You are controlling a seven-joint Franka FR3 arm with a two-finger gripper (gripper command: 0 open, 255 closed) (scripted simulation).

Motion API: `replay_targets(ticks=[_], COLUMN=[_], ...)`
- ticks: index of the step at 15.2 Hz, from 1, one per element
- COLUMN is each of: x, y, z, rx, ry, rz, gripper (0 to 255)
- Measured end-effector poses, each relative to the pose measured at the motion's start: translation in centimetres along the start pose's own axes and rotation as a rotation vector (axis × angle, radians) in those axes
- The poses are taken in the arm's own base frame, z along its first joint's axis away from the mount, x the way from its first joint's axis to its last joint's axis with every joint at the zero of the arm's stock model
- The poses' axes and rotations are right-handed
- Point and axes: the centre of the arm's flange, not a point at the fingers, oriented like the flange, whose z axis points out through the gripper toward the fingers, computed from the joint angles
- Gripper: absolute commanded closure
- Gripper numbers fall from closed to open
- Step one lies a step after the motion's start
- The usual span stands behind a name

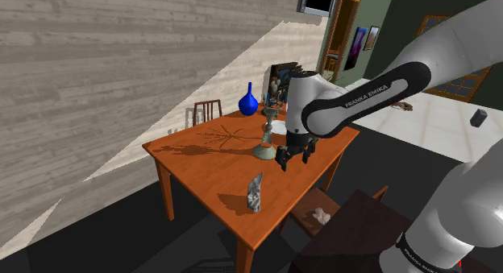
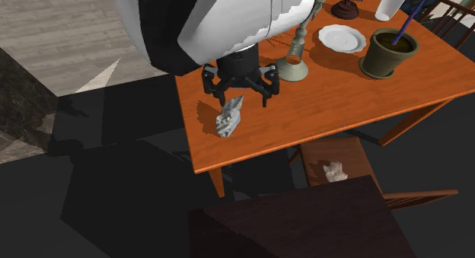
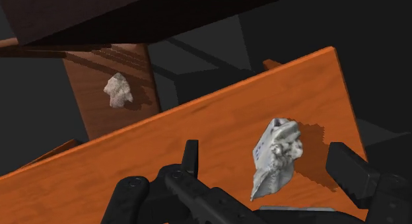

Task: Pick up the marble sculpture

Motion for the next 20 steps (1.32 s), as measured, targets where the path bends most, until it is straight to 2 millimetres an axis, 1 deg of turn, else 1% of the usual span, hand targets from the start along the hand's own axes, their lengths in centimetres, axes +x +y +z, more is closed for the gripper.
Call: replay_targets(ticks=[2,4,5,7,10,11,13,15,16,18,20], x=[1.0,2.5,3.0,4.1,5.8,6.1,7.5,8.3,9.2,10.4,11.3], y=[-1.5,-3.0,-3.3,-4.7,-6.6,-7.1,-8.2,-9.4,-9.9,-10.7,-11.4], z=[2.4,4.4,5.6,7.3,10.8,11.8,13.9,15.9,16.9,19.5,20.9], rx=[-0.006,-0.012,-0.016,-0.022,-0.032,-0.035,-0.041,-0.048,-0.052,-0.059,-0.064], ry=[0.004,0.009,0.01,0.015,0.021,0.023,0.027,0.031,0.033,0.037,0.04], rz=[0.021,0.043,0.055,0.076,0.109,0.12,0.142,0.164,0.175,0.197,0.212], gripper=[0,0,0,0,0,0,0,0,0,0,0])
